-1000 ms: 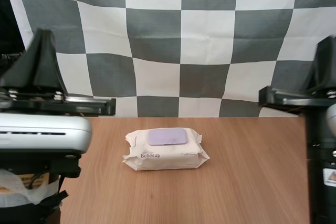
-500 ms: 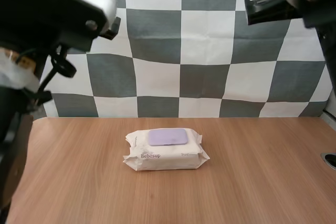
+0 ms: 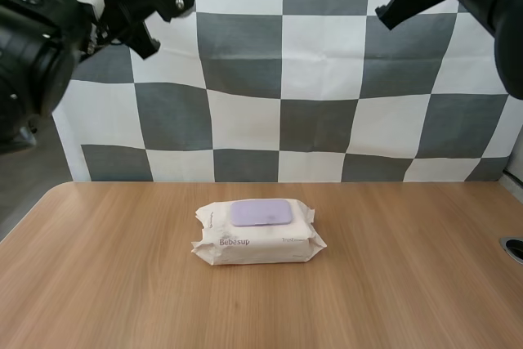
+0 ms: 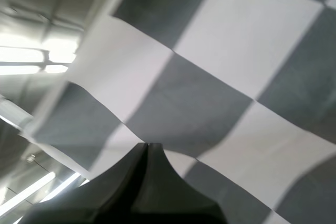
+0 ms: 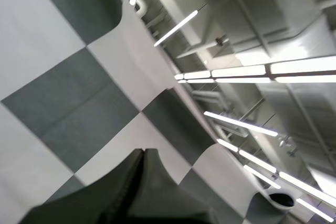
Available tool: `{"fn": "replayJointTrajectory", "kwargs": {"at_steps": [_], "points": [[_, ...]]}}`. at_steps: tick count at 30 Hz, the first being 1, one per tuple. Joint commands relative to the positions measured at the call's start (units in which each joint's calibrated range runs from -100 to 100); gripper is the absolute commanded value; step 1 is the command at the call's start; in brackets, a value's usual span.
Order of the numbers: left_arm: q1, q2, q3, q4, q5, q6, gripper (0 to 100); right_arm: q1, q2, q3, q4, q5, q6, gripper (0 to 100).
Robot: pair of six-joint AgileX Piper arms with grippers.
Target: Open the wet wipes lid
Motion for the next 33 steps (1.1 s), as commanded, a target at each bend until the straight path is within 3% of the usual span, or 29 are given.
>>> {"fn": "replayJointTrajectory", "kwargs": {"at_steps": [1, 3, 8, 11, 16, 25, 29, 33], "points": [[0.01, 0.2, 0.9, -18.1, 67.8, 3.2, 0, 0.0, 0.3, 4.8, 7.9, 72.8, -9.6, 0], [0.01, -1.0, 3.4, -25.1, 68.2, 6.8, 0, 0.0, 0.4, 9.1, 11.7, 69.8, -13.6, 0], [0.41, -3.4, 13.6, -25.5, 65.3, 9.4, 0, 0.0, 0.4, 17.3, 15.3, 61.5, -16.3, 0], [2.37, -5.0, 22.7, -25.5, 55.5, 13.8, 0, 0.0, 0.4, 21.2, 15.9, 59.4, -16.6, 0], [7.04, -5.0, 31.2, -29.6, 38.7, 22.6, 0, 0.0, 0.3, 22.9, 17.2, 59.5, -16.6, 0], [12.49, 0.5, 30.1, -69.3, 50.7, 46.2, 0, 0.0, 0.3, 22.9, 19.7, 58.2, -23.0, 0], [13.84, 2.6, 24.5, -77.8, 69.0, 46.3, 0, 0.0, 0.5, 22.9, 19.4, 55.1, -24.0, 0], [14.19, 8.4, 23.2, -84.9, 82.1, 48.3, 0, 0.0, 0.5, 23.1, 20.4, 55.5, -24.8, 0]]}}
